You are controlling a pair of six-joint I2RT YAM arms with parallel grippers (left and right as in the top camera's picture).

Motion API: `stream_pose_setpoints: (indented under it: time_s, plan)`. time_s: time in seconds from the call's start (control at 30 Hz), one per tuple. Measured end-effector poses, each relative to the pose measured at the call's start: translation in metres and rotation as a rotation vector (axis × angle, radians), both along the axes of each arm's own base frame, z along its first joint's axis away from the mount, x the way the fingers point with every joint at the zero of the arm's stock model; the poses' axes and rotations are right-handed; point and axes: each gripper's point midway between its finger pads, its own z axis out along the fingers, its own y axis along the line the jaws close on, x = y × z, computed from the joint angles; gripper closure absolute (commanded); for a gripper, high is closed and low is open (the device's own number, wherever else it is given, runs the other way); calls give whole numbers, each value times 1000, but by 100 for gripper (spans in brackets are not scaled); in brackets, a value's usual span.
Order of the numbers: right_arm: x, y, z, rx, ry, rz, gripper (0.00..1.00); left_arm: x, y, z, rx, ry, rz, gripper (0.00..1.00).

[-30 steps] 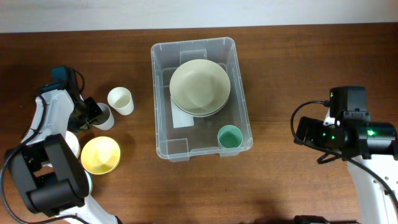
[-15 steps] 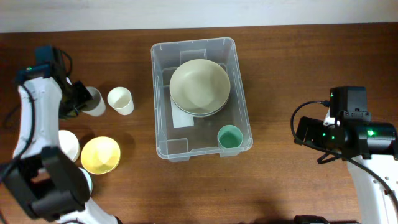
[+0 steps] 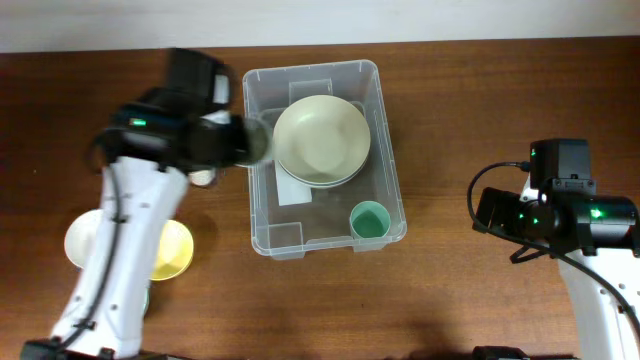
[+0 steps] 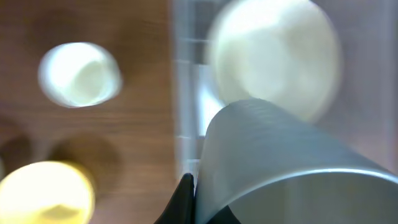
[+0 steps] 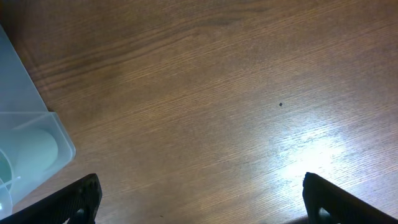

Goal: Pack container
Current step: 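Carry the grey cup over the container and drop it into the green cup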

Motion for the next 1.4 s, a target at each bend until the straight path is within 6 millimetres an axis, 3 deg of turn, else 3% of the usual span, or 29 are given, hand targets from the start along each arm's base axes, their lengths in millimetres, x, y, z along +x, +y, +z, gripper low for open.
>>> stream_pose_setpoints:
  time_s: [0.17,0.27,0.57,0.7,0.83,1.1,1.13,1.17,1.2,1.4]
  plan:
    - [0,0,0,0,0,0,1,-18,-83,2,-43,-35,-188,99]
    - [0,0,0,1,-1,-1,1,-29,-114,-2,-57,-32,-249,99]
    - [0,0,0,1,-1,-1,1,-52,-166,-53,-40,124,-353,99]
    - [0,0,0,1,-1,-1,1,-59,-178,-71,-34,180,-379,99]
    - [0,0,0,1,1,-1,1,-69,-176,-85,-7,250,-382,99]
    - [-1,0,0,1,3,-1,1,-72,-174,-90,4,276,-381,96]
    - [-1,0,0,1,3,-1,1,-72,-174,-90,4,276,-381,94]
    - [-1,0,0,1,3,-1,1,-72,-174,-90,4,276,-381,79]
    - [-1,0,0,1,3,-1,1,-72,-174,-90,4,277,-381,72]
    - [-1,0,0,1,3,-1,1,-72,-175,-90,-2,280,-373,63]
